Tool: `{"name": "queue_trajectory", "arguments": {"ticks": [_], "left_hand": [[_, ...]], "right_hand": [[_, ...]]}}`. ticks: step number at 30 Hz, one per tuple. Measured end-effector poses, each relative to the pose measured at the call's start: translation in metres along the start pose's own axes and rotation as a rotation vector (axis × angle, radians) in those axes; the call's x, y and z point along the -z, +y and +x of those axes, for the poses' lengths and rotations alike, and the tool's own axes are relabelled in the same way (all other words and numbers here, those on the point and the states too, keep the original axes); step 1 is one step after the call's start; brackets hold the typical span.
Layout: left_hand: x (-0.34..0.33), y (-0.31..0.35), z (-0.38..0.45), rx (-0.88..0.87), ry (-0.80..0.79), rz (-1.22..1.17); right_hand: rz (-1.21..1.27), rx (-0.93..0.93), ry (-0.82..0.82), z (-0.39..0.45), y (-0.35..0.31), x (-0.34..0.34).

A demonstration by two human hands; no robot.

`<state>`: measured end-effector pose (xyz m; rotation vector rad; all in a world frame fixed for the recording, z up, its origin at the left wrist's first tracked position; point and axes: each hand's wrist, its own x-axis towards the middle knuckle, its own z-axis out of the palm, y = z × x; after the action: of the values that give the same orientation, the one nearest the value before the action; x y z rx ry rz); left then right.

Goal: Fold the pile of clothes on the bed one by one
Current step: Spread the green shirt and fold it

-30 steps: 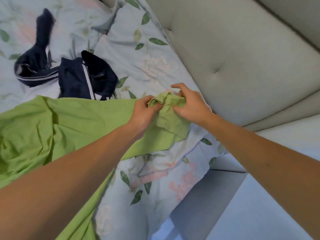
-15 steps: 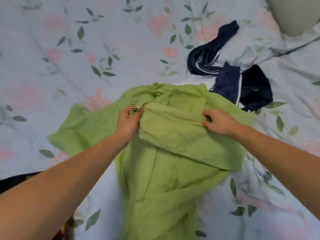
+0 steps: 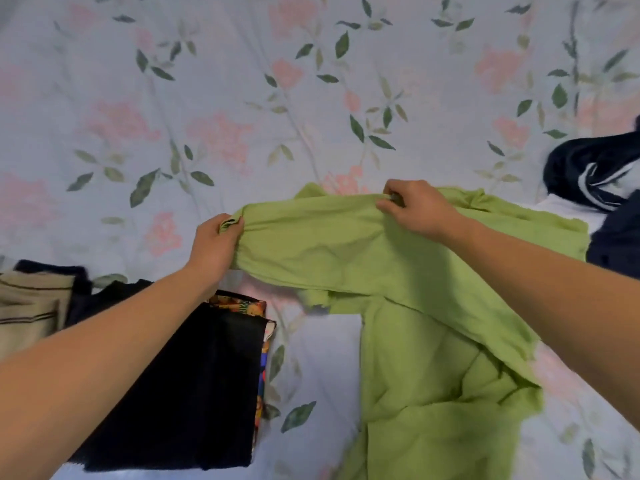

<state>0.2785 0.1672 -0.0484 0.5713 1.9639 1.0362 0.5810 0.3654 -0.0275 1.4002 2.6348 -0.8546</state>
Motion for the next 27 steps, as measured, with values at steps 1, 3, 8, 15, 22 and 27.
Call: {"name": "queue_trajectory", "arguments": {"ticks": [1,3,8,15,22,27], "left_hand": [[0.006,-0.003,0.005,0.012,-0.002,0.014],[0.013,-0.011,0.015,0.037,-0.006,0.027],[0.022,-0.031,0.026,0.158,-0.024,0.04],[0.043,-0.053,0.047,0.194,0.007,0.433],[-0.015,-0.003,0.059,-0.418,-0.408,0.623],[-0.057,0.035,0.079,-0.115,-0.883,0.684]], "right_hand": [[-0.019,-0.033,-0.059,0.005,0.0,-0.006],[-0.096,-0.101,-0.146,0.01,0.01,-0.017],[-0.102,-0.129,-0.069,0.025,0.015,-0.031],[-0.094,0.075,-0.194,0.049,-0.027,-0.056],[-0.225,0.069,-0.26,0.051,-0.04,-0.077],[-0.171,0.087,-0.321,0.054,-0.036,-0.07]]}}
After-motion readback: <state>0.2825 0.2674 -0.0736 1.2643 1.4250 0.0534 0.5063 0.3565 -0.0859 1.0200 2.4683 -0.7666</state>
